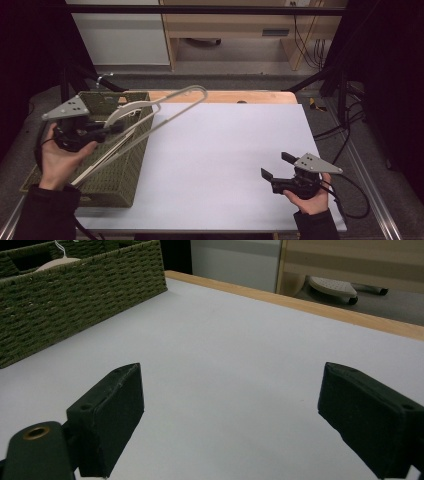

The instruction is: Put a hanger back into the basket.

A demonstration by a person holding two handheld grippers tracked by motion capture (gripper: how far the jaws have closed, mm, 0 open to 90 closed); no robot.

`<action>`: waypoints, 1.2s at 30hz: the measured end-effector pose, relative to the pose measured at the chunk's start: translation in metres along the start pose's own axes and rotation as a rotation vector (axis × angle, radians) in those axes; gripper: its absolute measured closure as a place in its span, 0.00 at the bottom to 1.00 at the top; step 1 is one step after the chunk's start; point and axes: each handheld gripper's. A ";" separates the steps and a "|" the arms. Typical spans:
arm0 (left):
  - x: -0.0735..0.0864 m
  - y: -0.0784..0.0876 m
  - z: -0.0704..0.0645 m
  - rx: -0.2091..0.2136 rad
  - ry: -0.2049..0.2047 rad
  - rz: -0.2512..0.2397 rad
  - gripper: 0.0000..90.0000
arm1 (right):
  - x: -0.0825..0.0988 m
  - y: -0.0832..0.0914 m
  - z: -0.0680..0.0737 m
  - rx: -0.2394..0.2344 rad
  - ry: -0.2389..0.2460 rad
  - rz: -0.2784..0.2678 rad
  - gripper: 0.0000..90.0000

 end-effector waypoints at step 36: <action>0.095 0.022 0.123 -0.187 0.191 0.095 0.95 | 0.001 -0.003 0.001 -0.005 0.003 0.017 0.13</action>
Point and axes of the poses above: each handheld gripper's, and its own axes: y roughly backward along the jaws, x roughly out of its underside, z roughly to its left, and after that the axes turned 1 degree about y, right-handed
